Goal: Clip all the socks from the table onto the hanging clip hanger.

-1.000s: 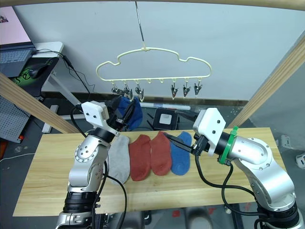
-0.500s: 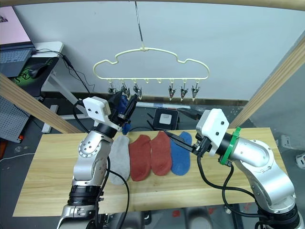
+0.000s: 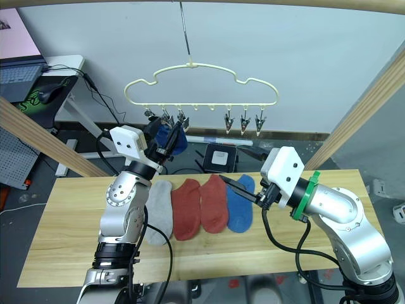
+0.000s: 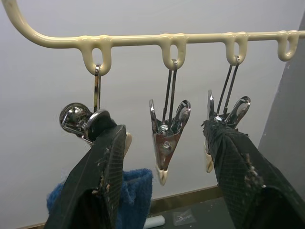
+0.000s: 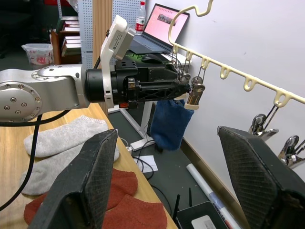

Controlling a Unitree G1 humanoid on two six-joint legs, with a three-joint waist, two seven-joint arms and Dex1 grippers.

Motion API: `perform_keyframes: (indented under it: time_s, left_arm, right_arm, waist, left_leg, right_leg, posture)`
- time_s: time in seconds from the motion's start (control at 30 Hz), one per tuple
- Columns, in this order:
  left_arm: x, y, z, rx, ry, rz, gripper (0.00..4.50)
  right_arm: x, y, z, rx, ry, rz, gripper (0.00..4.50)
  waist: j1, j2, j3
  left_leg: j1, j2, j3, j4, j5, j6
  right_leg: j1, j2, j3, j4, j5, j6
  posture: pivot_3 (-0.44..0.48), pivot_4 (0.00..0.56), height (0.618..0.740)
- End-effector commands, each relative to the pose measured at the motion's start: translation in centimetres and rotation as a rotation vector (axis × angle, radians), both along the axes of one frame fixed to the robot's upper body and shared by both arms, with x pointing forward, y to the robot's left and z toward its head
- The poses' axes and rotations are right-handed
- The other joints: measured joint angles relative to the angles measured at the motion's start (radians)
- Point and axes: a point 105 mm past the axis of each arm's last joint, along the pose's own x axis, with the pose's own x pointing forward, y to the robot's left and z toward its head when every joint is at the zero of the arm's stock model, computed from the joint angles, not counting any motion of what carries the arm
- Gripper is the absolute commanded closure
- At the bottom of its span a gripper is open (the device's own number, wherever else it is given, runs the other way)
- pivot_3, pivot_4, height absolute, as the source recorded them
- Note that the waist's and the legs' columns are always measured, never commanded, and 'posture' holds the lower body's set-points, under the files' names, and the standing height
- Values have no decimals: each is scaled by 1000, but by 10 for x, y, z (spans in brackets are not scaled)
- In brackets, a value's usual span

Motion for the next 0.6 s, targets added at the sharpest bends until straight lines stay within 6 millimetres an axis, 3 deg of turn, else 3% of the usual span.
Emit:
perform_keyframes:
  time_s: [0.03, 0.6]
  left_arm:
    - [-1, 2, 12, -16, -42, 9, 1728]
    - [-3, -4, 22, -35, -54, -19, 1728]
  right_arm:
    - [-7, 3, 5, 1, -39, 20, 994]
    - [-7, 3, 2, -4, -31, 16, 994]
  waist:
    - [0, 0, 0]
    - [0, 0, 0]
  left_leg:
    - [0, 0, 0, 0, 0, 0]
    - [0, 0, 0, 0, 0, 0]
  right_leg:
    - [0, 0, 0, 0, 0, 0]
    - [0, 0, 0, 0, 0, 0]
  posture:
    - [-212, 283, 736]
    - [-209, 286, 736]
